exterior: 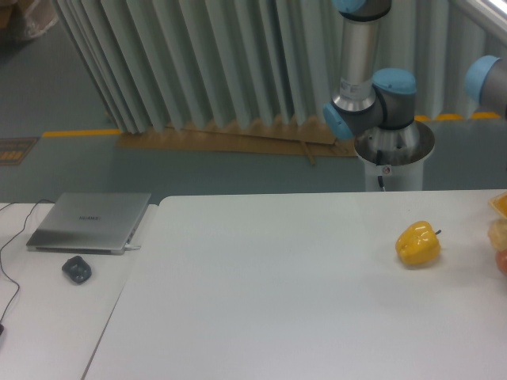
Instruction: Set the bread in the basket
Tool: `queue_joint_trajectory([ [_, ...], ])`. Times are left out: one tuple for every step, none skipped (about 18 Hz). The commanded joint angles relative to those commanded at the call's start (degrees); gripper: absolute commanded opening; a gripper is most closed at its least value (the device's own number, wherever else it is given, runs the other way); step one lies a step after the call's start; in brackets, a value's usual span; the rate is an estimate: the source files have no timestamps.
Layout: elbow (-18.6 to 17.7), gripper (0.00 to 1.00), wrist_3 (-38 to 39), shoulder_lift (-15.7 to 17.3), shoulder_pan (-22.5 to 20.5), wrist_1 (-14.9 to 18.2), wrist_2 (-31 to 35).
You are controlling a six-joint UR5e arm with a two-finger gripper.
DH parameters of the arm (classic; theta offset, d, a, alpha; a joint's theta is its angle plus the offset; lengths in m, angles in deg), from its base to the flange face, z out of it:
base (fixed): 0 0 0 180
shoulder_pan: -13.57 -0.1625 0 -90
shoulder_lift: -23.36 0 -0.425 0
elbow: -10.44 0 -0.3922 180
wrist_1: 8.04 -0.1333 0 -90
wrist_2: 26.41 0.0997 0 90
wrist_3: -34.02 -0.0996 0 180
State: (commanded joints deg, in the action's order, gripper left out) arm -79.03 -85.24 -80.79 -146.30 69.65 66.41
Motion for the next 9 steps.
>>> queue_joint_trajectory([
  [0.1, 0.25, -0.6, 0.1, -0.5, 0.0, 0.0],
  [0.1, 0.25, -1.1, 0.1, -1.1, 0.0, 0.0],
  [0.1, 0.25, -2.3, 0.1, -1.6, 0.0, 0.0],
  [0.3, 0.25, -3.8, 0.1, -2.1, 0.0, 0.0],
  [0.4, 0.25, -5.3, 0.1, -2.6, 0.0, 0.0],
  [0.4, 0.25, -6.5, 0.1, -3.2, 0.0, 0.0],
  [0.4, 0.25, -7.9, 0.1, -4.0, 0.0, 0.0],
  [0.4, 0.25, -9.1, 0.1, -4.8, 0.0, -0.1],
  [0.4, 0.25, -10.4, 0.1, -5.4, -0.1, -0.1],
])
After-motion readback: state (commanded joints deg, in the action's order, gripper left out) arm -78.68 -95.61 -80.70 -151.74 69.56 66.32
